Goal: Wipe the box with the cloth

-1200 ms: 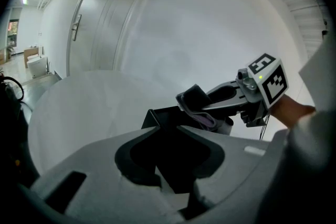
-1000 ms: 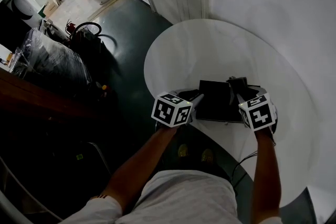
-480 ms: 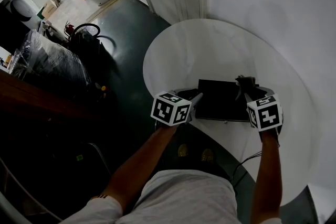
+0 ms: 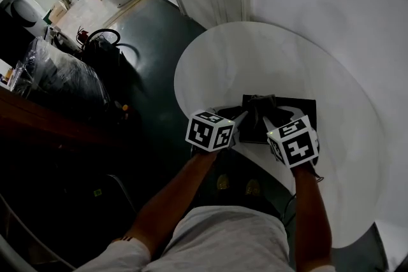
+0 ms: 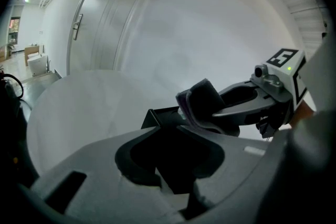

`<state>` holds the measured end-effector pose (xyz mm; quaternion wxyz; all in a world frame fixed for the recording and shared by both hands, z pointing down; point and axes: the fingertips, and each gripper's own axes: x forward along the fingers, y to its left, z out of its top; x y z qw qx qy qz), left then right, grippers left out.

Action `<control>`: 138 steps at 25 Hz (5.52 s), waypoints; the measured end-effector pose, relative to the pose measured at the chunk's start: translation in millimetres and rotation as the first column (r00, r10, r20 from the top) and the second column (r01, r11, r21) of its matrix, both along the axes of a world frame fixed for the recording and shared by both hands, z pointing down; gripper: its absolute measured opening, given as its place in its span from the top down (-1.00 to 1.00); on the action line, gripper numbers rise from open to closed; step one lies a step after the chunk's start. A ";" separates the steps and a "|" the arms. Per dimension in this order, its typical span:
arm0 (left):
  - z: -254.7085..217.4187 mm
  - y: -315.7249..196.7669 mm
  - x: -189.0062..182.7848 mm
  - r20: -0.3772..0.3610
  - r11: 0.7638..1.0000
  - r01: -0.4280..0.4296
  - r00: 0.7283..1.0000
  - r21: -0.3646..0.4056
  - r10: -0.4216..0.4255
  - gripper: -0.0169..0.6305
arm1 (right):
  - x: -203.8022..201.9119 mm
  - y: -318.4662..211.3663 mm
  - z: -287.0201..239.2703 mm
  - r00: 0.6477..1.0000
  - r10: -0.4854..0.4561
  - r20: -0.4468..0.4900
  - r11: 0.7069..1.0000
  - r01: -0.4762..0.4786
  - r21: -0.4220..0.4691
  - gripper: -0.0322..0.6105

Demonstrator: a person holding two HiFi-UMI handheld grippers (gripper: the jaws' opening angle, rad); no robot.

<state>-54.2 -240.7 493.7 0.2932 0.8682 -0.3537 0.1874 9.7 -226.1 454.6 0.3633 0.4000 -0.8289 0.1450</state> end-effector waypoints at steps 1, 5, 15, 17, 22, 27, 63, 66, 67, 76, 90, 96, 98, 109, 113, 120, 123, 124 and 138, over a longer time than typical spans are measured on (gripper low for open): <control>-0.4 0.0 0.0 -0.001 1.000 0.001 1.000 -0.001 -0.001 0.65 | -6.2 0.5 1.4 1.000 -0.009 0.004 1.000 0.009 -0.006 0.58; -1.6 0.0 1.1 -0.005 1.000 0.003 1.000 -0.003 -0.003 0.65 | -20.2 2.0 13.7 1.000 -0.028 -0.006 0.999 0.028 -0.039 0.58; -1.4 -0.7 1.2 -0.007 1.000 -0.003 1.000 -0.004 0.003 0.65 | 1.9 3.0 20.9 0.994 -0.025 -0.103 0.999 0.022 -0.034 0.58; -1.0 -0.3 0.5 -0.008 1.000 -0.002 1.000 -0.004 0.002 0.65 | 16.0 3.1 20.8 0.994 -0.004 -0.114 0.999 0.000 -0.035 0.58; -0.3 0.0 -0.1 -0.008 1.000 -0.003 1.000 -0.003 0.003 0.65 | 54.2 2.6 21.4 0.990 0.059 -0.130 0.997 -0.064 -0.036 0.58; -1.2 0.2 -0.4 -0.009 1.000 -0.005 1.000 -0.004 0.005 0.65 | 93.0 3.9 20.6 0.979 0.120 -0.162 0.992 -0.127 -0.028 0.58; -1.3 -0.3 -0.5 -0.014 1.000 0.004 1.000 0.000 -0.004 0.65 | 12.9 29.4 20.9 0.997 0.028 -0.079 0.998 -0.032 -0.048 0.58; -1.2 0.6 -0.4 -0.013 1.000 0.005 1.000 0.000 -0.005 0.65 | 33.7 29.8 20.4 0.994 0.059 -0.088 0.997 -0.063 -0.044 0.58; -1.3 0.7 -0.3 -0.012 1.000 0.005 1.000 0.000 -0.005 0.65 | 41.1 30.0 20.1 0.993 0.070 -0.092 0.996 -0.074 -0.043 0.58; -2.8 0.2 1.0 -0.002 1.000 0.008 1.000 0.007 -0.008 0.65 | 102.5 26.8 18.5 0.979 0.160 -0.127 0.986 -0.164 -0.021 0.58; -8.4 3.5 -5.1 0.040 1.000 0.008 0.999 0.027 -0.009 0.65 | 107.4 29.3 6.9 0.983 0.175 -0.049 0.985 -0.175 0.001 0.58; -44.3 0.5 -8.2 0.006 0.995 0.018 1.000 0.099 -0.018 0.65 | 99.7 24.3 -24.6 0.986 0.163 0.021 0.985 -0.164 0.052 0.58; -61.3 0.1 -5.8 -0.010 0.990 0.009 1.000 0.138 -0.008 0.66 | 94.8 21.6 -39.0 0.986 0.155 0.054 0.984 -0.159 0.079 0.58; -139.6 9.5 13.6 -0.100 0.944 -0.020 0.993 0.329 0.056 0.77 | 66.0 18.1 -111.0 0.966 0.050 0.252 0.961 -0.116 0.252 0.58; -161.3 14.4 17.4 -0.124 0.914 -0.020 0.989 0.405 0.076 0.80 | 57.9 20.3 -131.0 0.952 -0.002 0.307 0.942 -0.101 0.320 0.58; -186.4 26.7 24.6 -0.160 0.843 -0.018 0.980 0.537 0.123 0.83 | 45.1 27.6 -153.6 0.926 -0.094 0.367 0.903 -0.075 0.423 0.58; -194.0 29.7 25.2 -0.173 0.820 -0.005 0.977 0.572 0.127 0.84 | 40.7 29.7 -161.4 0.915 -0.126 0.383 0.886 -0.070 0.459 0.58; -196.2 30.8 24.5 -0.179 0.814 0.001 0.976 0.581 0.127 0.84 | 38.9 30.9 -164.2 0.911 -0.137 0.388 0.879 -0.069 0.471 0.58; -235.7 61.3 23.2 -0.217 0.697 0.039 0.961 0.716 0.169 0.89 | 20.6 60.9 -205.7 0.833 -0.306 0.460 0.759 -0.078 0.647 0.58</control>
